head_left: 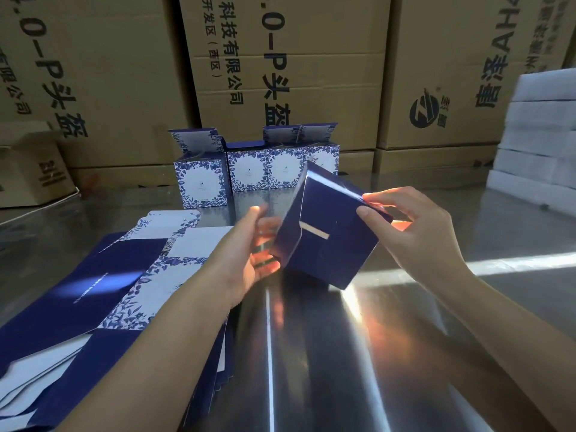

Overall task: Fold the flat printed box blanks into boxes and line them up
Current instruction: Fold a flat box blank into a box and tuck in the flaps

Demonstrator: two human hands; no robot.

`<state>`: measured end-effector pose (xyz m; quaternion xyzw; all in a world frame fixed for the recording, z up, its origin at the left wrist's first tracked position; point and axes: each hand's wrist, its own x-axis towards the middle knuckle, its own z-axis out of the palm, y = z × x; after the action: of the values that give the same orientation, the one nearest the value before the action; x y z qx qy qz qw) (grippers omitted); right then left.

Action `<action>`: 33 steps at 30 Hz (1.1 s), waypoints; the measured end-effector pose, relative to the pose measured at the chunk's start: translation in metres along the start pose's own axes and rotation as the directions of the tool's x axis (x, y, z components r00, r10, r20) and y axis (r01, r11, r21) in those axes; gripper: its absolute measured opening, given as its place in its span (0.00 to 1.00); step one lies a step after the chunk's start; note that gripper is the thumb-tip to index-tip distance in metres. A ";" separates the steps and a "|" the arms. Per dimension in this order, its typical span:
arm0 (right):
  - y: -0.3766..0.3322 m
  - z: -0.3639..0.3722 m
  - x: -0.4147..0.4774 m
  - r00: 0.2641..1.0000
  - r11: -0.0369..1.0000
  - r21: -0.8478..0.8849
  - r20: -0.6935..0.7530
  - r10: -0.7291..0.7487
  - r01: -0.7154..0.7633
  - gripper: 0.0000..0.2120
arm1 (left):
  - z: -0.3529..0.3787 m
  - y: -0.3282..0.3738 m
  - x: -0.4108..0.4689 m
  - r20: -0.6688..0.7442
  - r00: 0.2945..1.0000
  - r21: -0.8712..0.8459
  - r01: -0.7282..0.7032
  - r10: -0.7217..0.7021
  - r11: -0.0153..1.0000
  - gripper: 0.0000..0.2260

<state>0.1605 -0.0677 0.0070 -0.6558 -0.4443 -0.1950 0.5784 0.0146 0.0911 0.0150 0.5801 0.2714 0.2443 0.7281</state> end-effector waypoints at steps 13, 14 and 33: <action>0.010 -0.005 -0.005 0.834 0.983 -0.129 0.550 -0.037 0.128 0.42 | -0.014 0.010 0.008 -0.277 0.938 0.003 -0.217 0.209 0.976 0.26; 0.011 -0.005 -0.005 0.830 0.979 -0.139 0.556 -0.045 0.146 0.40 | -0.013 0.009 0.007 -0.277 0.935 0.038 -0.218 0.220 0.975 0.31; -0.002 -0.017 0.005 0.925 0.996 -0.090 0.375 0.057 -0.025 0.15 | -0.010 0.004 0.002 -0.332 0.887 0.297 -0.225 0.322 0.928 0.23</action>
<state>0.1656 -0.0817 0.0160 -0.7139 -0.5248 -0.0715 0.4581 0.0086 0.1002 0.0171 0.6424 0.3491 0.4153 0.5413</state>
